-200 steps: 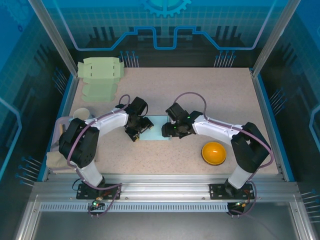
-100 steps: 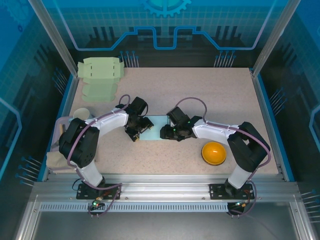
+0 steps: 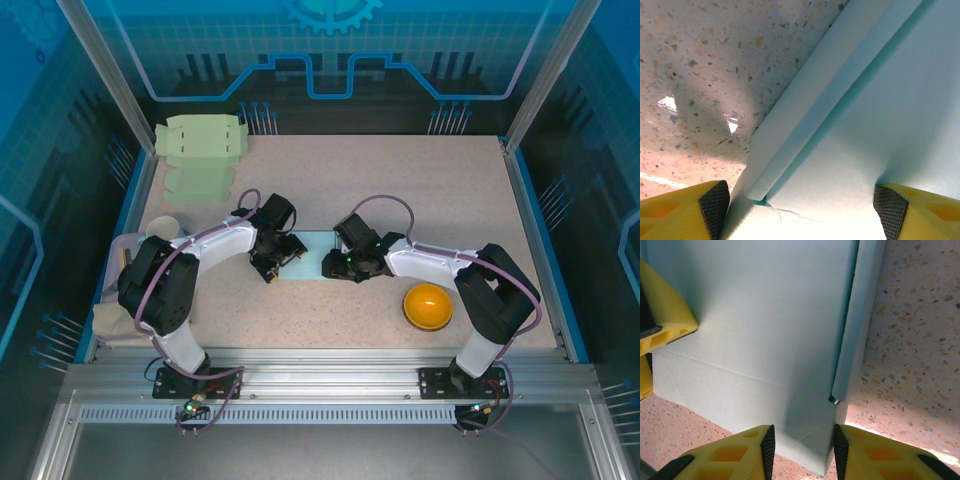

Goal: Fold the paper box

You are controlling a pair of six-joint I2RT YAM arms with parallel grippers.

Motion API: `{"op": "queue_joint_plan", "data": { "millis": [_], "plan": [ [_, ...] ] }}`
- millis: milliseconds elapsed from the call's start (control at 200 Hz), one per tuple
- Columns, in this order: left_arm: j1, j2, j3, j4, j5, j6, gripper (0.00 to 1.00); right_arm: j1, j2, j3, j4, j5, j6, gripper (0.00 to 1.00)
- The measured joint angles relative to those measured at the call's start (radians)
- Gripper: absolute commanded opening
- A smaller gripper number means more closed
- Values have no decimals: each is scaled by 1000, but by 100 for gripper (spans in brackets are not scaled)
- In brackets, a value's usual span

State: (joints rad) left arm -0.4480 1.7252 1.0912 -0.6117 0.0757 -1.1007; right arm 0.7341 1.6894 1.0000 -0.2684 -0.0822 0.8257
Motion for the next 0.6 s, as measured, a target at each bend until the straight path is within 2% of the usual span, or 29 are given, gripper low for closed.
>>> {"op": "queue_joint_plan", "data": {
  "millis": [260,600],
  "plan": [
    [0,4,0,13,0,0,81,0,0,-19,26,34,-43,34],
    [0,13,0,27,0,0,81,1,-3,-132,219,71,-90,33]
  ]
}}
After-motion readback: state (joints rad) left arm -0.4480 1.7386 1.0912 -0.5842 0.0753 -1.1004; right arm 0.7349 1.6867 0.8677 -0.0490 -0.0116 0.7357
